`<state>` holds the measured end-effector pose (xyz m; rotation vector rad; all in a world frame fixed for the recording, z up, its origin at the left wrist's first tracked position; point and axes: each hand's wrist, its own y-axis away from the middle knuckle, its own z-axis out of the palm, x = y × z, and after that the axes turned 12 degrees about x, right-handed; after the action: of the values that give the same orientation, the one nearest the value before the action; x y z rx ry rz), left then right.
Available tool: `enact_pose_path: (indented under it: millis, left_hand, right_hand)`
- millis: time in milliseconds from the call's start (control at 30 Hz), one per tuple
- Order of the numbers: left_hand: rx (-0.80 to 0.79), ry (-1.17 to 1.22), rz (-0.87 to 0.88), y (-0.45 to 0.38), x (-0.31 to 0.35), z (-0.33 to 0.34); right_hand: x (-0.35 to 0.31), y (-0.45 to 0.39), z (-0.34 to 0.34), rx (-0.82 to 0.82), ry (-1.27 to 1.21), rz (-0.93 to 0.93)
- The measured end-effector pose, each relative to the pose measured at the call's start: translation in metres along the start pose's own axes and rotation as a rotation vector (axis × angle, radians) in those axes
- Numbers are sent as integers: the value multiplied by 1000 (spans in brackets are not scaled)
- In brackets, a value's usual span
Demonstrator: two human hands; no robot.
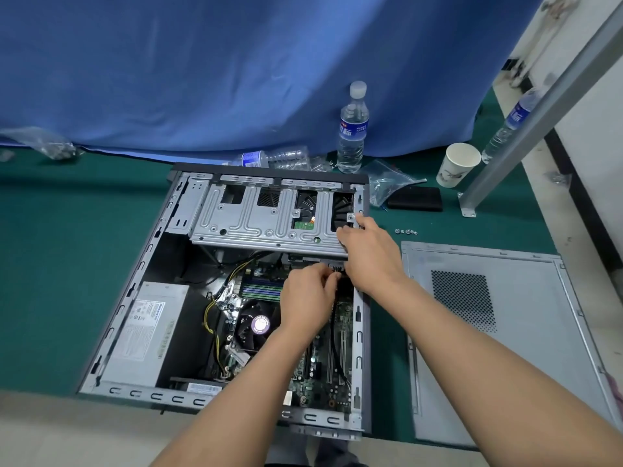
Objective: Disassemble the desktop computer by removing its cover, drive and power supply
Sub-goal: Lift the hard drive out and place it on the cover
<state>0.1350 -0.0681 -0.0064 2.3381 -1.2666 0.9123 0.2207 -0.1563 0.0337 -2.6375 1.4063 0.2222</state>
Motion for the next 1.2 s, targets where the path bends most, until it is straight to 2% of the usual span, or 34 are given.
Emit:
enact_pose_path:
  millis: [200,567,833,1000,1100,1200]
  left_hand:
    - [-13,18,46,-2,-5,-1]
    - [-29,87,1,-1,0,-3]
    - [-132,-19,94,1,-7,-9]
    - [-171,18,-105,22,-26,-12]
    - [-299,10,-117,2,-29,-25]
    - [-382,120,-177,4,-31,-30]
  right_hand:
    - [-1,0,-1,-26,2,28]
    - [-4,0,-1,-56,-16,79]
    - [-3,0,1,-29,15,50]
    - [-1,1,7,-16,-13,45]
    - [0,0,7,-9,-24,45]
    - [3,1,9,12,-45,21]
